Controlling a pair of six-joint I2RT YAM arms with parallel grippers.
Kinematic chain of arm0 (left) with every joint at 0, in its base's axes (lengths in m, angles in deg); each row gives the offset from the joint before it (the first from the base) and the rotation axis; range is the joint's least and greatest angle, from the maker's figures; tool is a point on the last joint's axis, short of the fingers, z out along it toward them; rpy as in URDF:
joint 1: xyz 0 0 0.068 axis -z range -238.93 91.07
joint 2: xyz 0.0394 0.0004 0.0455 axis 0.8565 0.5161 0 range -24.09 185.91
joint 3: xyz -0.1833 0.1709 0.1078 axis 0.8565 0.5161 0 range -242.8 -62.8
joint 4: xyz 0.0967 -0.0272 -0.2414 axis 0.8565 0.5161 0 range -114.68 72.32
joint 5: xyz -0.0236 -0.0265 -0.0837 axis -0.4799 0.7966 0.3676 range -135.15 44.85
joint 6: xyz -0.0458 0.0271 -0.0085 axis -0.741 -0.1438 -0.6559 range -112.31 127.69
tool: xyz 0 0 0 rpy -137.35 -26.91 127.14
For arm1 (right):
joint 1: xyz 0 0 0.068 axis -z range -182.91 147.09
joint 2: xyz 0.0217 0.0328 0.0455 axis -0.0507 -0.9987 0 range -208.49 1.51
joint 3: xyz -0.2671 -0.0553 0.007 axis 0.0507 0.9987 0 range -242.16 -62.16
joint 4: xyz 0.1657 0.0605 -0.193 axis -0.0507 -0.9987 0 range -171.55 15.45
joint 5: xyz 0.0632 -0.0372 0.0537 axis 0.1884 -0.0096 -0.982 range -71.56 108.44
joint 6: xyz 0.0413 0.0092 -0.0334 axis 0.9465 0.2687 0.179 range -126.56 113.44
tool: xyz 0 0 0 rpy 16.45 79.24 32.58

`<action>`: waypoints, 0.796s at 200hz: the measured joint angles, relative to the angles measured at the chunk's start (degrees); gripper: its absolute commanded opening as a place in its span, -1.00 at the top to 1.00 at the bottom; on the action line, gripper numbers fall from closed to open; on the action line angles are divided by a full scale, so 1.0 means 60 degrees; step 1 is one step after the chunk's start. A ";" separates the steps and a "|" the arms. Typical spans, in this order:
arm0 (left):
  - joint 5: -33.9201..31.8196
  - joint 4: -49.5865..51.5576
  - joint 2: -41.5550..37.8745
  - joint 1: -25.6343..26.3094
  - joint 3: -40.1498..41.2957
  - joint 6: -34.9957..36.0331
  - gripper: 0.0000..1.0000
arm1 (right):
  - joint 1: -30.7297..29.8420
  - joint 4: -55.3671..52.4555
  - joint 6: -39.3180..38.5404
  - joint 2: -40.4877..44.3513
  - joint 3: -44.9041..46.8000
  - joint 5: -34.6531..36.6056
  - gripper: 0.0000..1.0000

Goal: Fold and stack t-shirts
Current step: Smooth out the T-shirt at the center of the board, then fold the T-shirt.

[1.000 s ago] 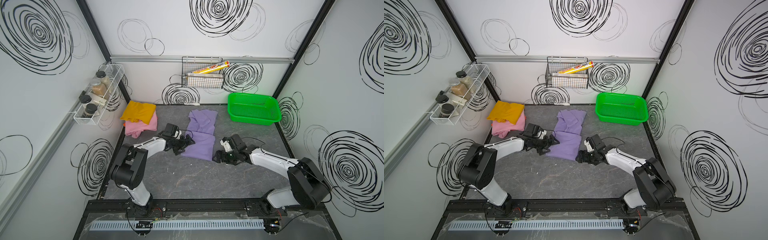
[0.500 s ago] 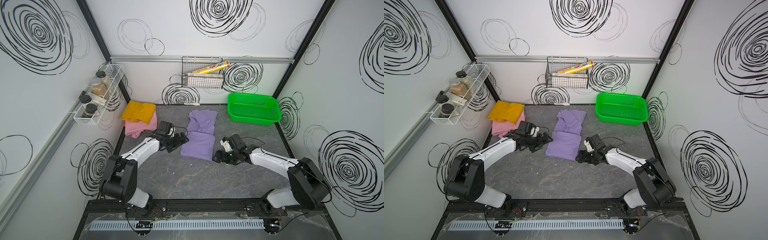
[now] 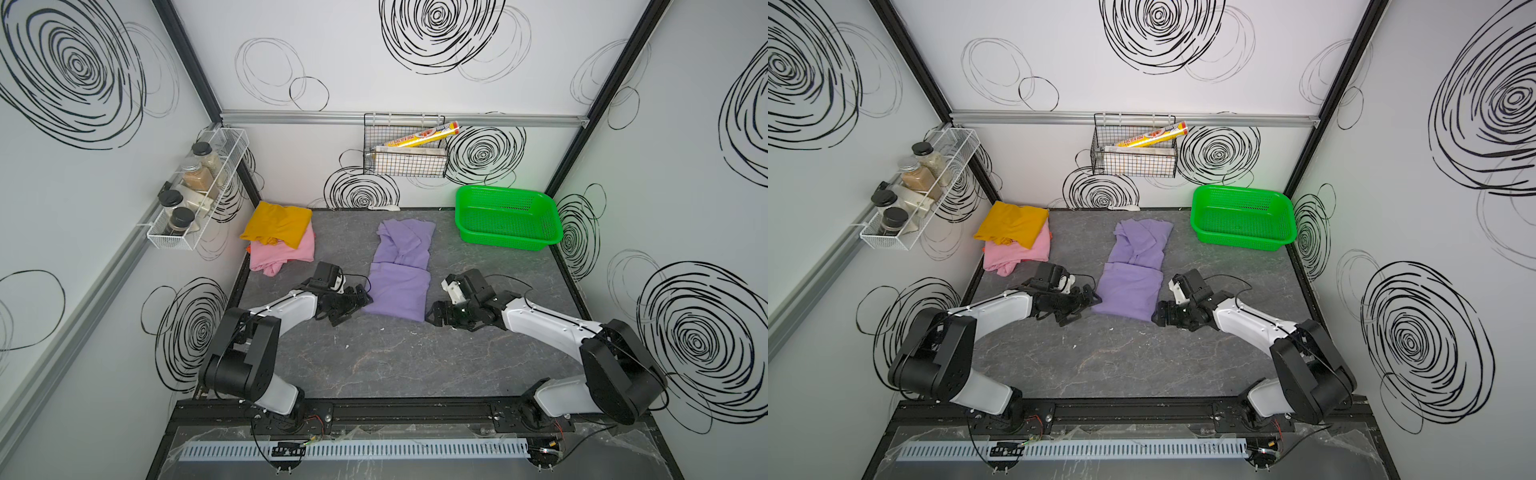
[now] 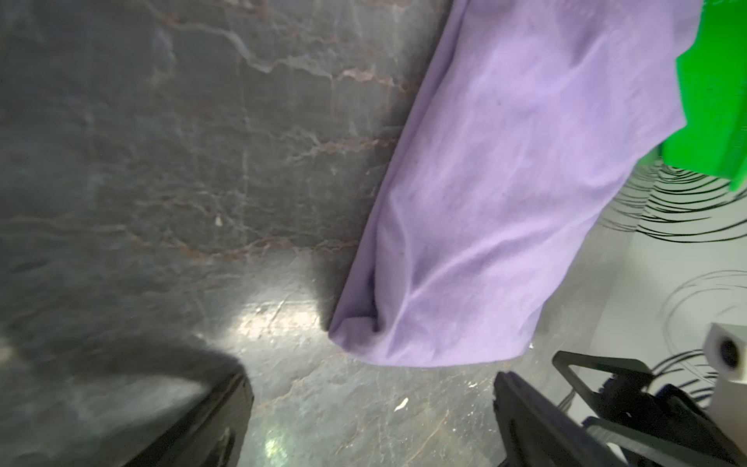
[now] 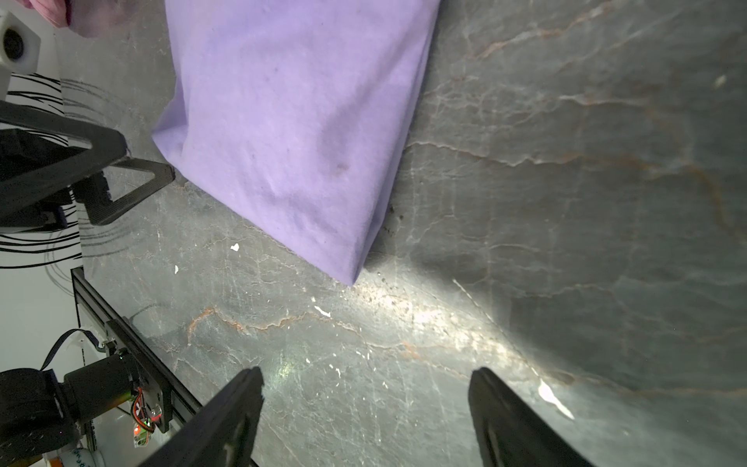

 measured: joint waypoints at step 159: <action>0.1056 -0.2324 0.1286 0.0160 0.0426 -0.0856 1.00 | 0.0000 0.1508 0.1067 0.0142 0.0889 -0.0514 -0.66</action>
